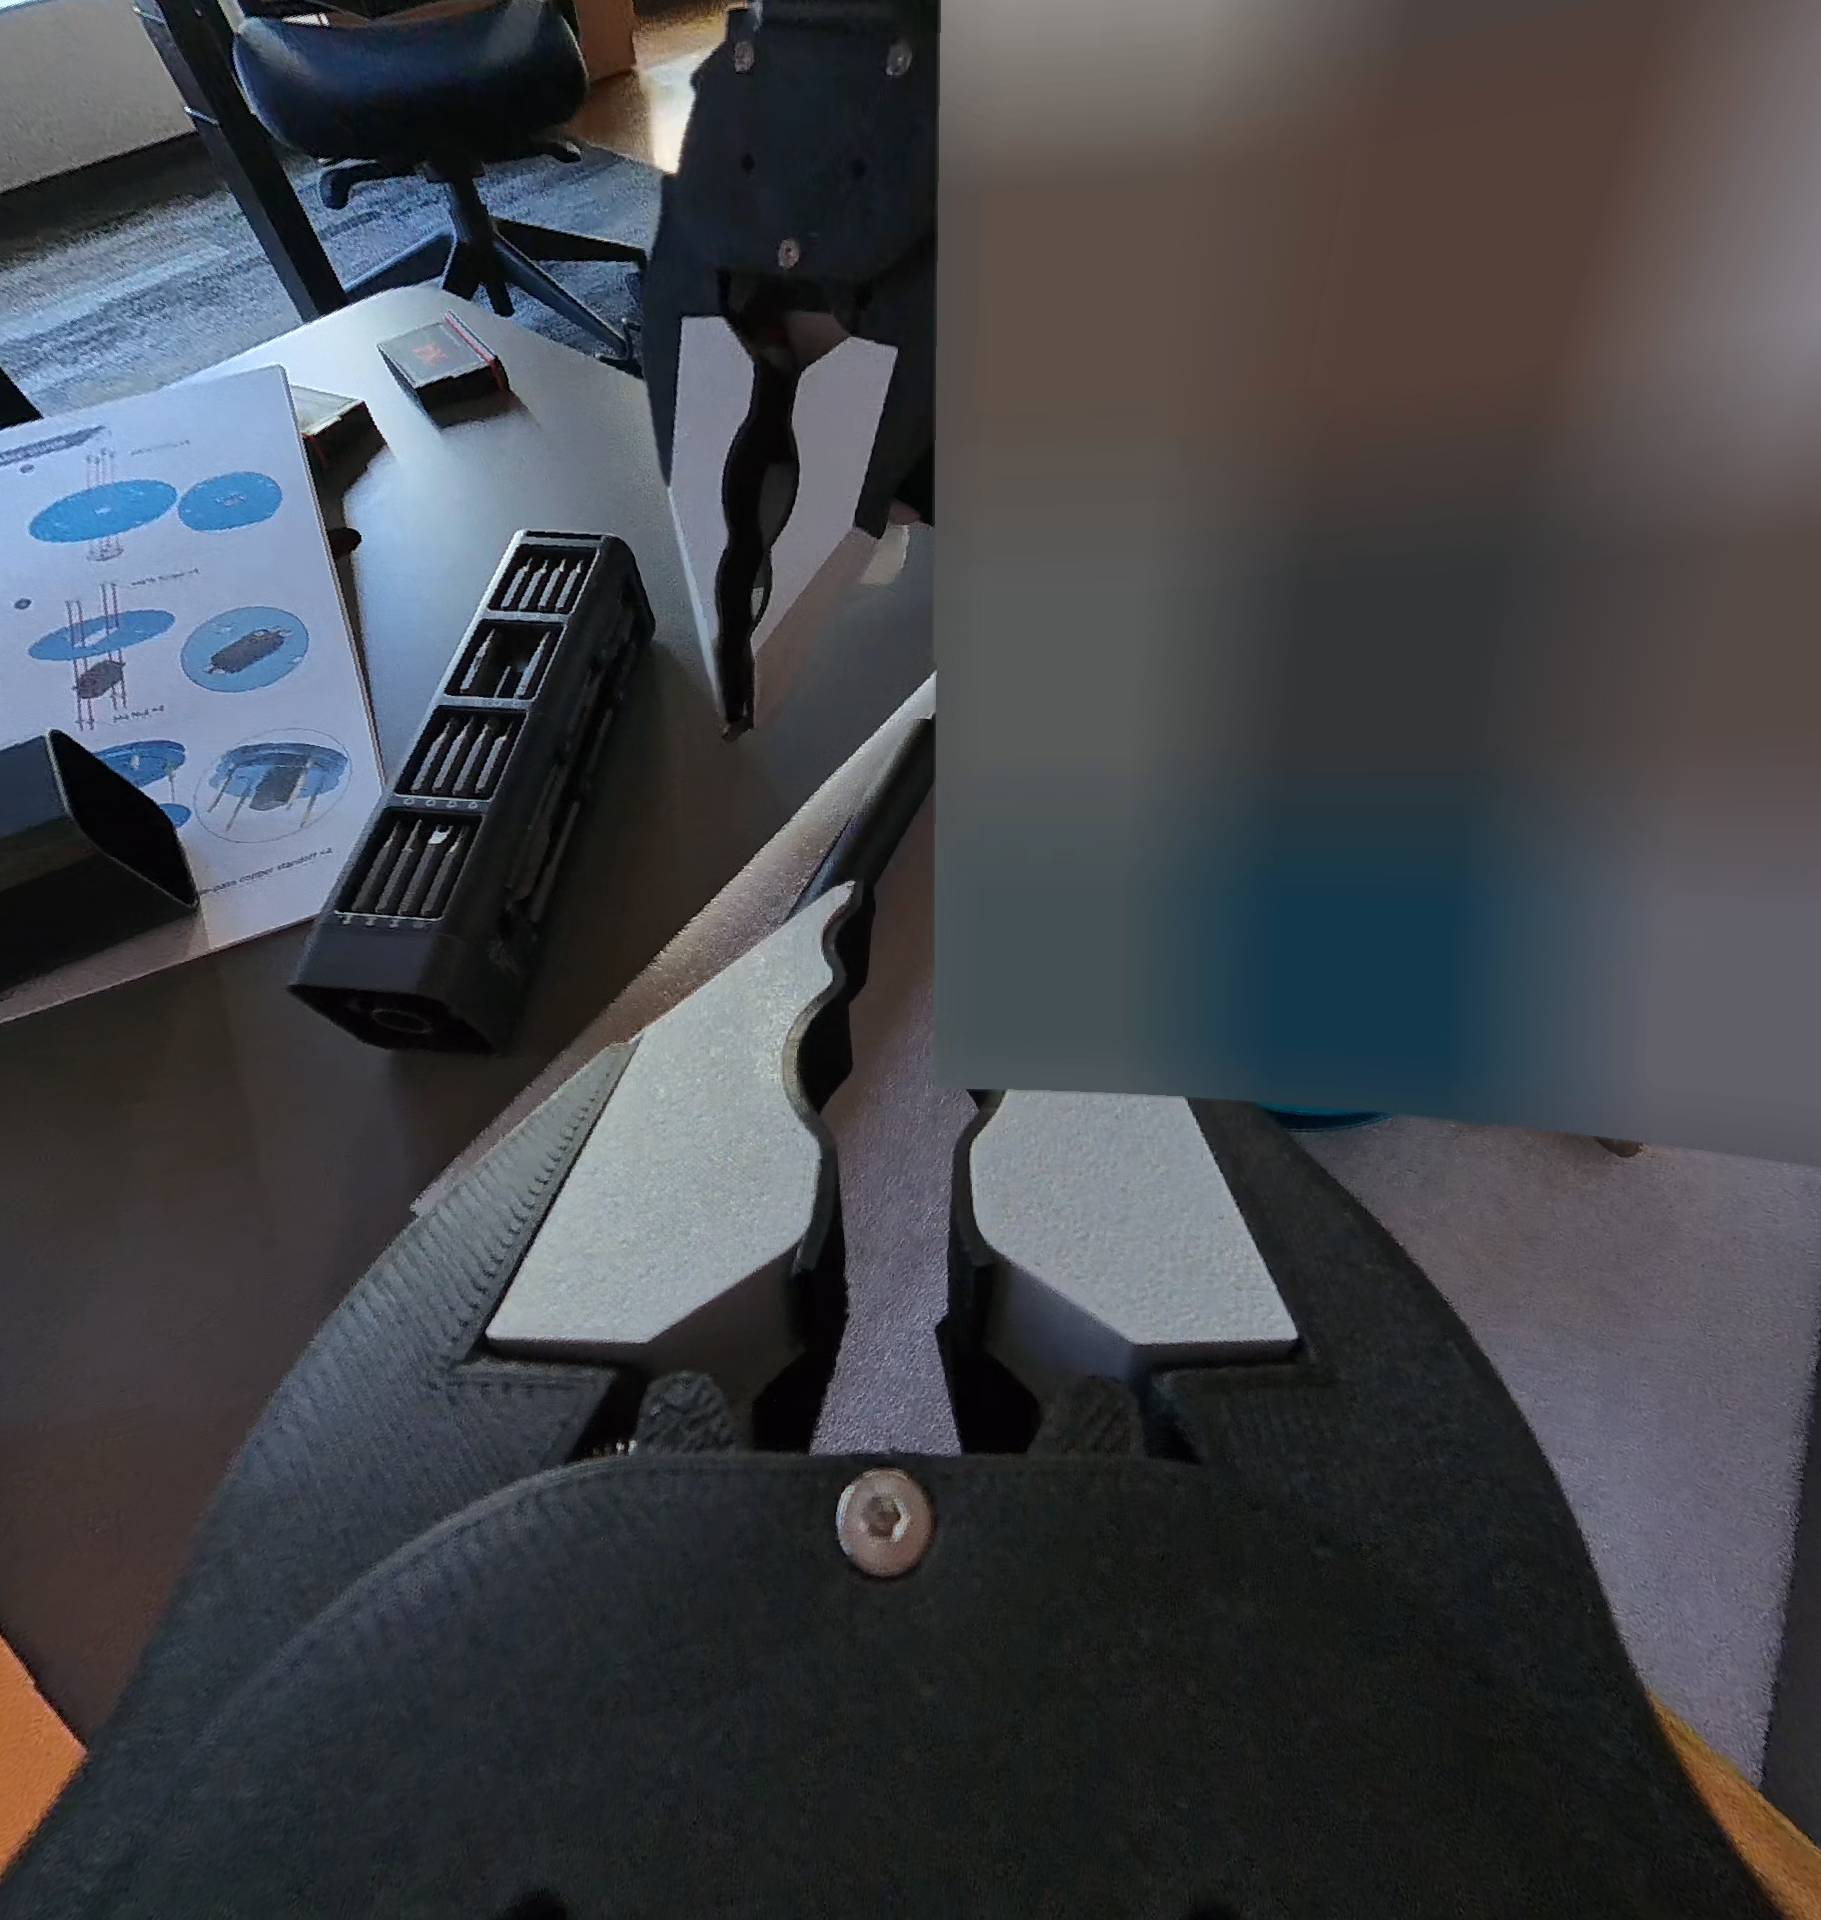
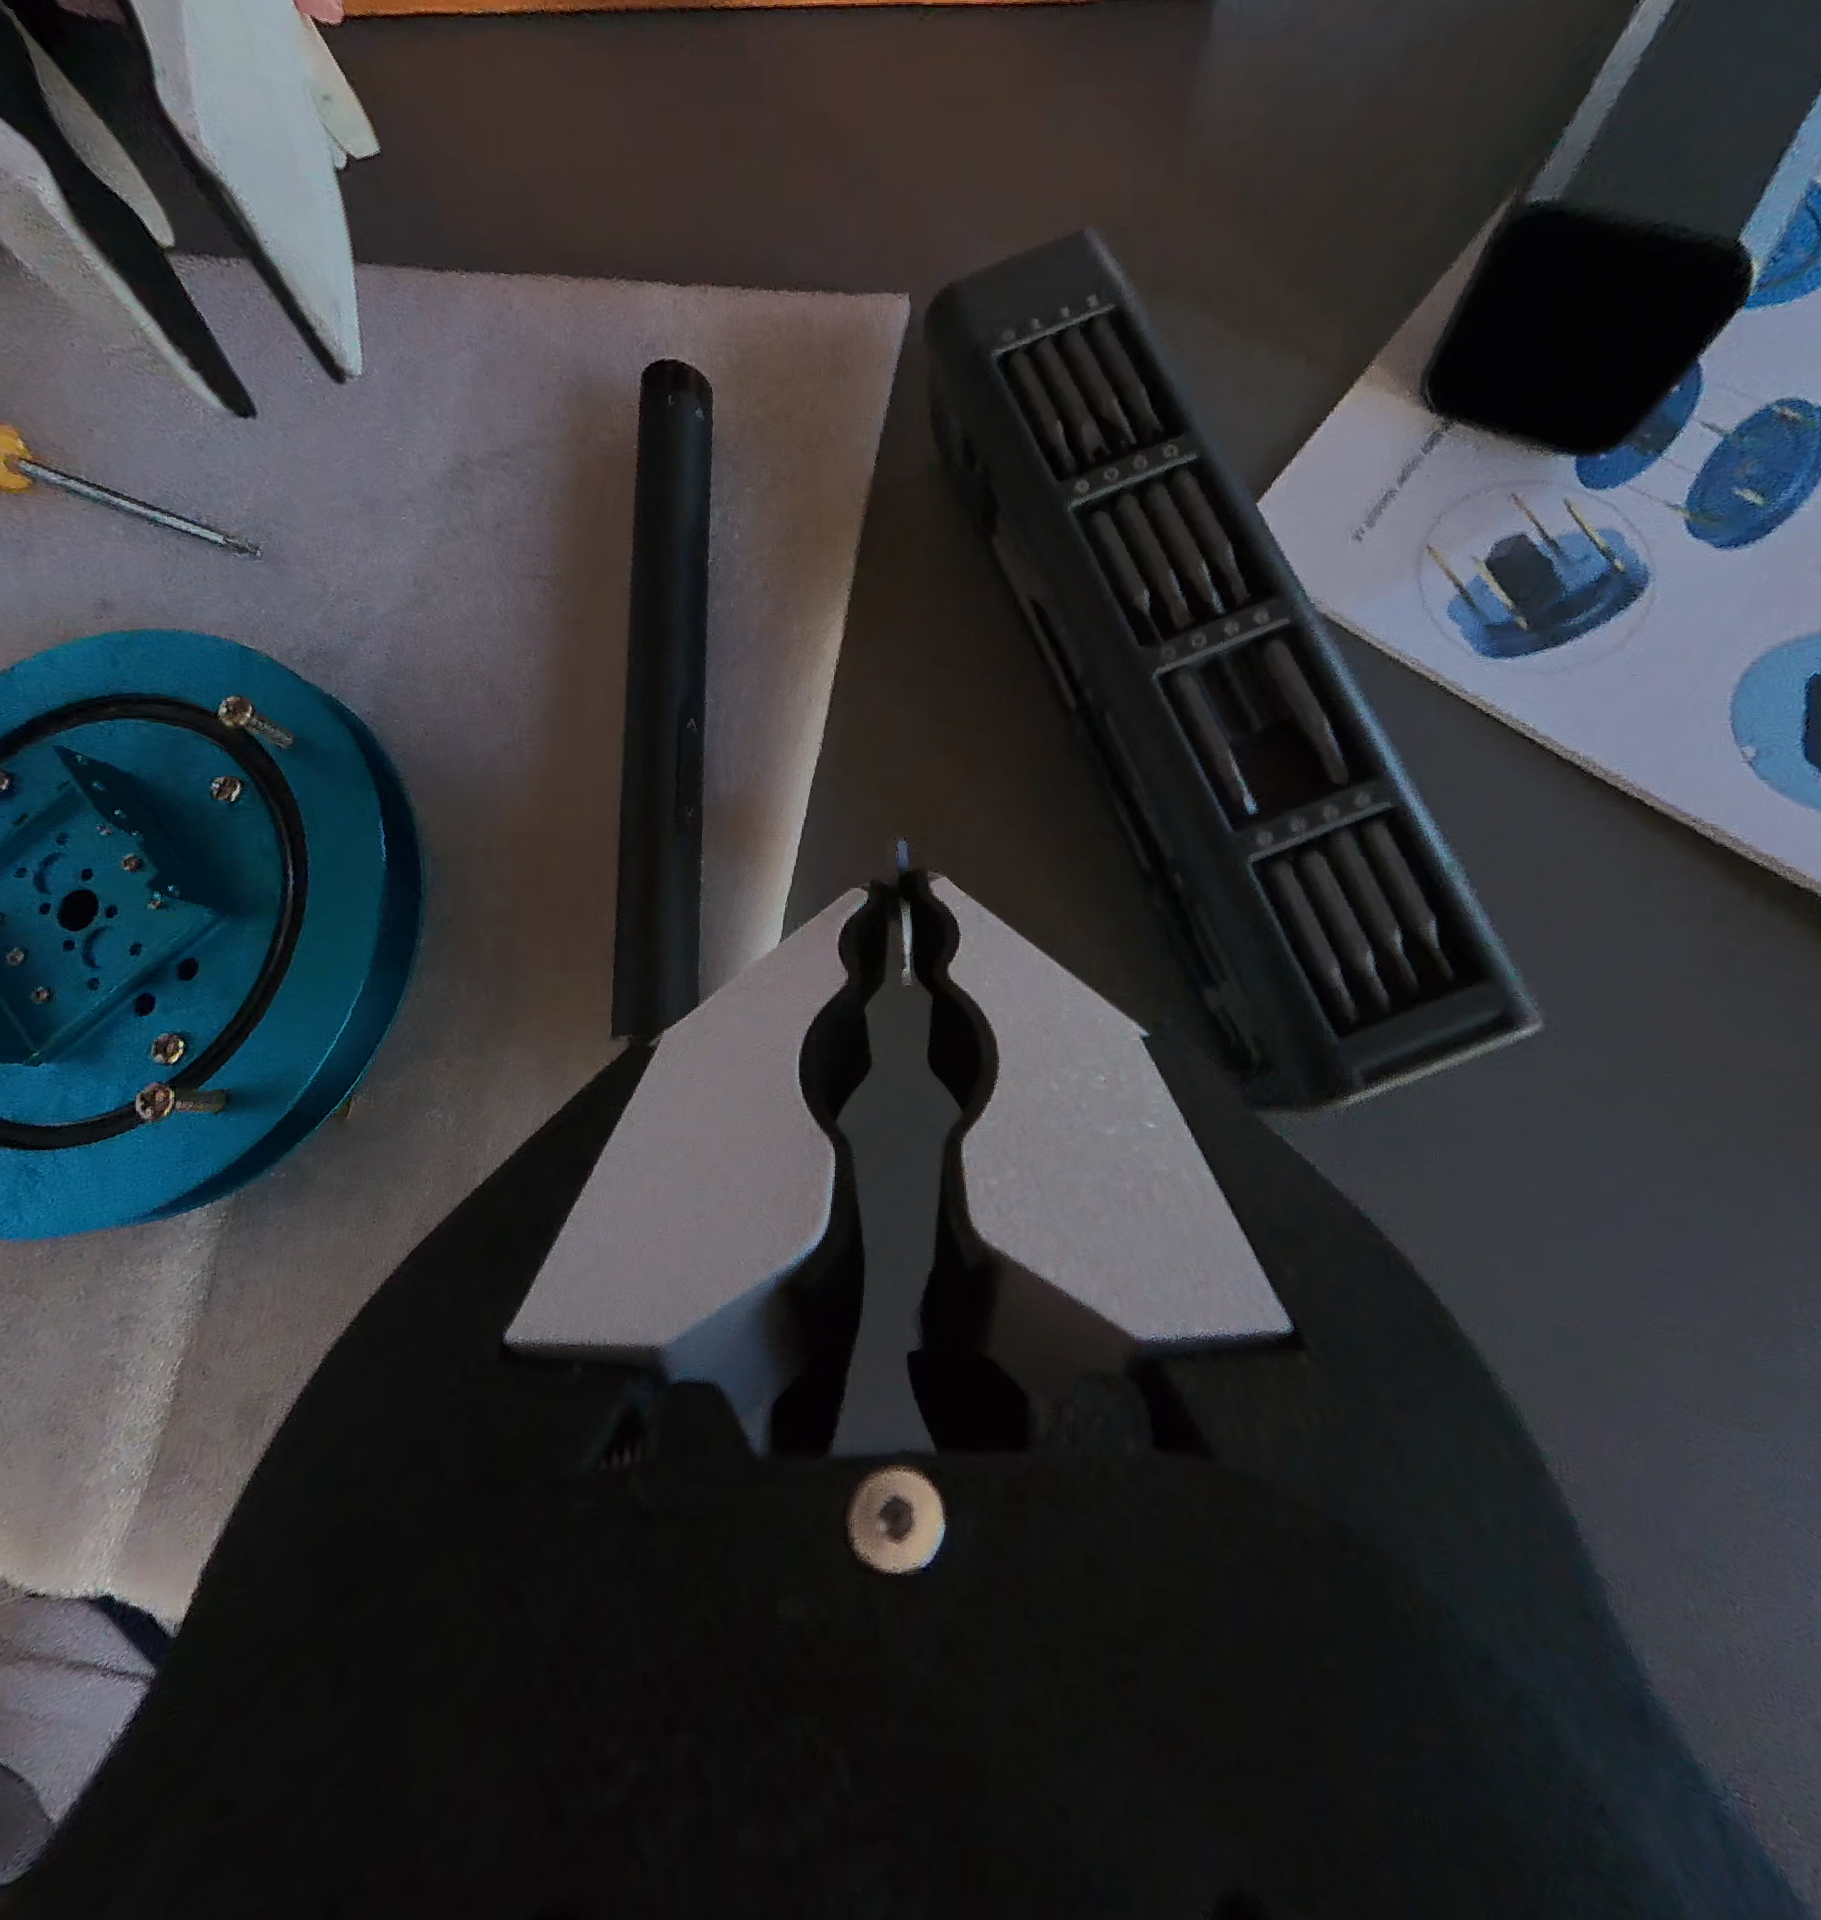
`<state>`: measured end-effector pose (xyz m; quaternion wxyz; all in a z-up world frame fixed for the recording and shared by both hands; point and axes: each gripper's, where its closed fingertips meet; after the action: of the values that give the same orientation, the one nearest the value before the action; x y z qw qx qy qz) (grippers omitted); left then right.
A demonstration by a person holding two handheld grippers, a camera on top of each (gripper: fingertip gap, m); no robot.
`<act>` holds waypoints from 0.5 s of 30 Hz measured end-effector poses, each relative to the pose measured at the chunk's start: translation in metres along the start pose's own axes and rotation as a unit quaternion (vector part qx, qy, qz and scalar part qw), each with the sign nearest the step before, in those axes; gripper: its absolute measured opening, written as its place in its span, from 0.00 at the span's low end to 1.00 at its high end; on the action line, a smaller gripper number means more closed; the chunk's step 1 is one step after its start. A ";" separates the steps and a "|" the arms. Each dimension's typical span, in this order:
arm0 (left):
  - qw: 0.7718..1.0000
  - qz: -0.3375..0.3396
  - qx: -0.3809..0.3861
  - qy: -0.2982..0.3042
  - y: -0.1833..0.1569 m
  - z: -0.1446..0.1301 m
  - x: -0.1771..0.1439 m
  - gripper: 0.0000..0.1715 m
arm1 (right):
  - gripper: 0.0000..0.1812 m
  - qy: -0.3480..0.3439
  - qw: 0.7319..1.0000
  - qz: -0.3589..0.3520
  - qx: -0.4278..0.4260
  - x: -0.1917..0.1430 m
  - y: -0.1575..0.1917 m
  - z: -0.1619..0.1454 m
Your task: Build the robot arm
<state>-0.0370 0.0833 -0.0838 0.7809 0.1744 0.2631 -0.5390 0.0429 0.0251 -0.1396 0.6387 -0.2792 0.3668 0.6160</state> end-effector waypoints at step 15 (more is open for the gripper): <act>1.000 -0.002 -0.011 0.022 0.003 -0.011 0.010 0.06 | 0.02 -0.045 0.998 -0.038 0.001 -0.023 -0.015 0.003</act>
<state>-0.0339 0.0830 -0.0982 0.7757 0.1769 0.2861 -0.5340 0.0588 0.0132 -0.1208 0.6780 -0.2644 0.3277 0.6026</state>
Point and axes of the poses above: each gripper's, where its closed fingertips meet, x out along the fingers, z out of its top, y = z × x across the jaws, and after that the axes turned 9 degrees about y, right-handed
